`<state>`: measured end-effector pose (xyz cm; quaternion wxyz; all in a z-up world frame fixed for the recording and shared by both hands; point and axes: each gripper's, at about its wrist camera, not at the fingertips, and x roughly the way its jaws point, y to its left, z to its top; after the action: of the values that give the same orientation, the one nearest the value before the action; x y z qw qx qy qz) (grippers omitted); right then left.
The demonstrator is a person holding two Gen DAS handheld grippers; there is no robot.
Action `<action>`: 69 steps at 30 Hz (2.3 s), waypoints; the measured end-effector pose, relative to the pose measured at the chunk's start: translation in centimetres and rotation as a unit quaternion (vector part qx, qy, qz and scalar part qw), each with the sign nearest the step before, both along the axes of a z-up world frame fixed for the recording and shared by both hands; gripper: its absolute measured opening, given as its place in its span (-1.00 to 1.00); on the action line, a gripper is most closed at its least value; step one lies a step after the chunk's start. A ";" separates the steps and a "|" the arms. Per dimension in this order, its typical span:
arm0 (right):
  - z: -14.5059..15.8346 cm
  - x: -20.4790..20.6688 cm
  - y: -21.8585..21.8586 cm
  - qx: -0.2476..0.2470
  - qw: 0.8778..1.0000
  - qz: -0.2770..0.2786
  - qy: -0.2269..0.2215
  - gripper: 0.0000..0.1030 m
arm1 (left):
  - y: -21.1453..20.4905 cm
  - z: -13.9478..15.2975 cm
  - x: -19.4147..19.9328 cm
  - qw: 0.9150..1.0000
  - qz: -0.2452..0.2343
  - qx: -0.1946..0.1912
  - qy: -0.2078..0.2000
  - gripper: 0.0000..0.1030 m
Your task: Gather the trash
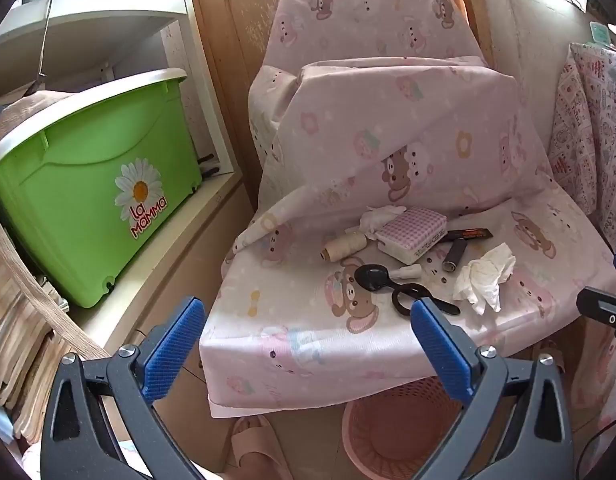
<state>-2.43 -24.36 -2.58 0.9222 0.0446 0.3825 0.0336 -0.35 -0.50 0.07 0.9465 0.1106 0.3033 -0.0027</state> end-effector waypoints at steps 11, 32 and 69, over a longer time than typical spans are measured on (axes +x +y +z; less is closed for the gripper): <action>0.3 -0.2 0.2 -0.009 1.000 -0.022 -0.010 1.00 | 0.6 0.2 0.2 1.000 0.019 -0.021 -0.009 0.98; 1.0 -1.0 0.3 -0.025 0.999 -0.018 -0.038 1.00 | -0.7 1.0 -0.8 0.999 0.000 -0.019 -0.048 0.98; 1.1 -1.4 0.0 -0.027 0.998 -0.030 -0.044 1.00 | -0.7 1.0 -1.6 0.998 -0.005 -0.014 -0.064 0.98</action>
<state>-3.83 -24.33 -1.51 0.9396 0.0295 0.3409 -0.0027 -1.96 -1.21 1.09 0.9654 0.0990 0.2411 -0.0047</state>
